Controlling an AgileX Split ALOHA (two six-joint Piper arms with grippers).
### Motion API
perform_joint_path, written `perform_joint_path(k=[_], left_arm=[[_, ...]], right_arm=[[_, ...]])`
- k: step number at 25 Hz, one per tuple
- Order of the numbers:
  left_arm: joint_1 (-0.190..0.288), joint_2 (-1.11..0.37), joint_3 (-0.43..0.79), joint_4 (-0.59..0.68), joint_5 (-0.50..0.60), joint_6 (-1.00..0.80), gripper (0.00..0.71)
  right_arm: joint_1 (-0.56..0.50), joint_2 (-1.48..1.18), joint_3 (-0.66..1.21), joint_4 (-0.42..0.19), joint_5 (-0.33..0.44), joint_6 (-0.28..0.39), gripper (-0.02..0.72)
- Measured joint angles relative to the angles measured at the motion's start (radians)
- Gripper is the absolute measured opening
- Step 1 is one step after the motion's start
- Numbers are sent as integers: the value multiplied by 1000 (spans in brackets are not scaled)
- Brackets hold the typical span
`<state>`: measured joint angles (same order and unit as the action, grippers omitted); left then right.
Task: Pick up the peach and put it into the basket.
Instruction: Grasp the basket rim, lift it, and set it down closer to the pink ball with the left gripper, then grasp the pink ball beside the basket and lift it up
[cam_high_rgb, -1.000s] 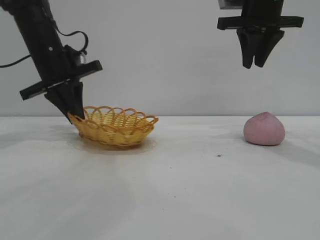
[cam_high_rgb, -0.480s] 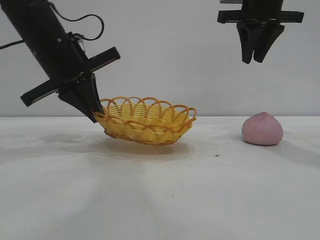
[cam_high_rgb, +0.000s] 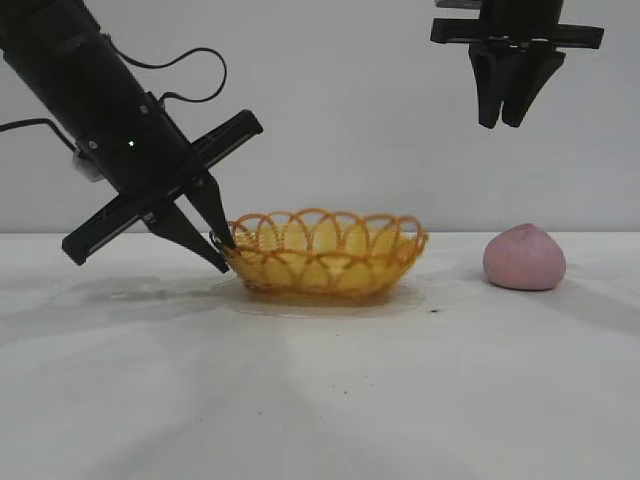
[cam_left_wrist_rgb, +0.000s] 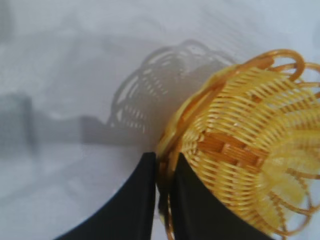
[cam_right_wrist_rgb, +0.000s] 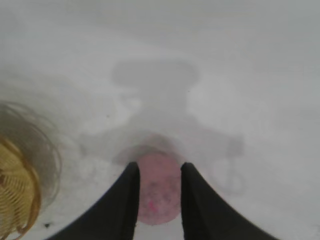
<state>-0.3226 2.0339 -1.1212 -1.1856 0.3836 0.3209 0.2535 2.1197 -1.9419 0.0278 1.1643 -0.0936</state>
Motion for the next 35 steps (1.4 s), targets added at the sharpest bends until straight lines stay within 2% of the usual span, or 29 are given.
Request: perform_joint_path(k=[2, 4, 8, 14, 18, 21, 25, 30, 35], left_arm=[[0, 0, 0, 31, 8, 0, 307], [0, -11, 0, 111, 13, 2, 302], [23, -99, 0, 389, 49, 2, 328], [152, -238, 0, 827, 127, -40, 328], [233, -245, 0, 1107, 233, -180, 328], [265, -271, 13, 1156, 271, -230, 328], [267, -421, 99, 1156, 226, -262, 328], [267, -772, 295, 1171, 191, -280, 328], [267, -1198, 431, 1204, 338, -288, 328]], right_arm=[[0, 0, 0, 1, 4, 0, 208], [0, 0, 0, 1, 8, 0, 208], [0, -1, 0, 1, 8, 0, 208], [0, -1, 0, 17, 9, 0, 208], [0, -1, 0, 42, 0, -7, 208], [0, -2, 14, 60, -10, -20, 208], [0, -5, 82, 75, -35, -24, 208], [0, -52, 193, 76, -106, -24, 208], [0, -68, 226, 76, -140, -24, 208]])
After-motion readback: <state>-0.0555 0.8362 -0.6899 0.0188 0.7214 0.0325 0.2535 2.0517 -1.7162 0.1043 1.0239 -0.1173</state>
